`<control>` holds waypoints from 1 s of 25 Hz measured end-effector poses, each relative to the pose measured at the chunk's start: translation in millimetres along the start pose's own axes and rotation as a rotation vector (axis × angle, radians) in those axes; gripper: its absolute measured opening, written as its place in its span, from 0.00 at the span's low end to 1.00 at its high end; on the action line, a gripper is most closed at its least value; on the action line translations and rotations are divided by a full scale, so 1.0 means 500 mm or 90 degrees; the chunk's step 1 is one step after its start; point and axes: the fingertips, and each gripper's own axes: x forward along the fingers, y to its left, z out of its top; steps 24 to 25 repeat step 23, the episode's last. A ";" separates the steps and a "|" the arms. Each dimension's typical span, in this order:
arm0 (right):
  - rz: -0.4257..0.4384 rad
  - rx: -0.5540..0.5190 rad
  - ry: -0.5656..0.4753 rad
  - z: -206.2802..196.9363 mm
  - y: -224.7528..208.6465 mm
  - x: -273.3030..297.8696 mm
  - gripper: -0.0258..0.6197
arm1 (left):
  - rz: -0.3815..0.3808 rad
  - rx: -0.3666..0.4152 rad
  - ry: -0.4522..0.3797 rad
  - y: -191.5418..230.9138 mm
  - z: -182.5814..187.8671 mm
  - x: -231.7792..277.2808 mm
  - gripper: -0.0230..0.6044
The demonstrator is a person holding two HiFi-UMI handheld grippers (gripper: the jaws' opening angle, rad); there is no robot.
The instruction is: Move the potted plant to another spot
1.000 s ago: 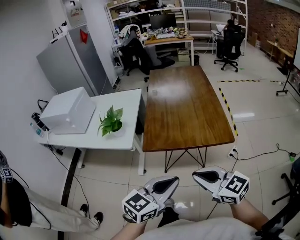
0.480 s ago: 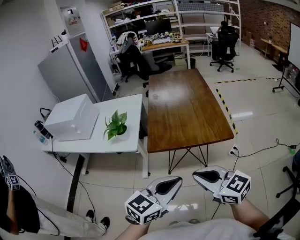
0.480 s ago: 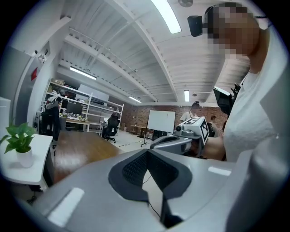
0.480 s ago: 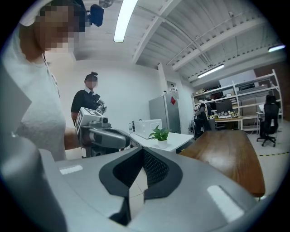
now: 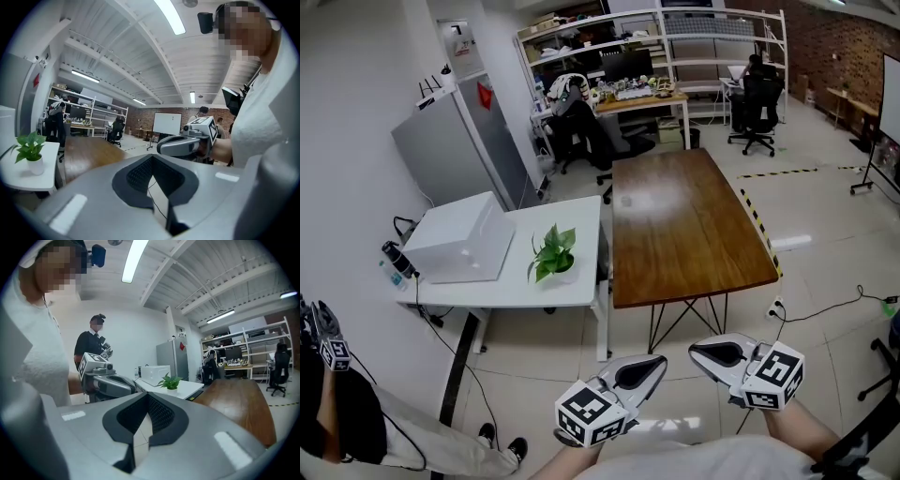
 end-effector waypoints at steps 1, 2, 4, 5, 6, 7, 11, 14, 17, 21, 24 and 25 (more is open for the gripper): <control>0.002 -0.002 0.000 0.002 0.005 0.003 0.05 | 0.001 0.001 -0.002 -0.002 0.002 -0.005 0.02; 0.004 -0.004 0.000 0.003 0.009 0.006 0.05 | 0.001 0.003 -0.004 -0.003 0.004 -0.009 0.02; 0.007 -0.006 0.002 0.004 0.018 0.010 0.05 | 0.002 0.007 -0.005 -0.006 0.005 -0.015 0.02; 0.009 -0.007 0.004 0.003 0.022 0.012 0.05 | 0.002 0.008 -0.005 -0.007 0.006 -0.018 0.02; 0.011 -0.008 0.006 0.003 0.026 0.013 0.05 | 0.003 0.009 -0.006 -0.008 0.008 -0.021 0.02; 0.013 -0.009 0.006 0.004 0.028 0.013 0.05 | 0.005 0.009 -0.008 -0.009 0.010 -0.022 0.02; 0.014 -0.012 0.009 0.006 0.031 0.007 0.05 | 0.005 0.013 -0.009 -0.014 0.015 -0.022 0.02; 0.011 -0.012 0.008 0.007 0.033 -0.001 0.05 | 0.001 0.016 -0.008 -0.022 0.018 -0.022 0.02; 0.006 -0.013 0.009 0.007 0.033 -0.013 0.05 | -0.004 0.019 -0.008 -0.031 0.023 -0.018 0.02; 0.001 -0.011 0.010 0.005 0.034 -0.024 0.05 | -0.010 0.021 -0.007 -0.040 0.027 -0.012 0.02; 0.000 -0.009 0.011 0.004 0.036 -0.029 0.05 | -0.011 0.021 -0.006 -0.046 0.028 -0.010 0.02; 0.000 -0.009 0.011 0.004 0.036 -0.029 0.05 | -0.011 0.021 -0.006 -0.046 0.028 -0.010 0.02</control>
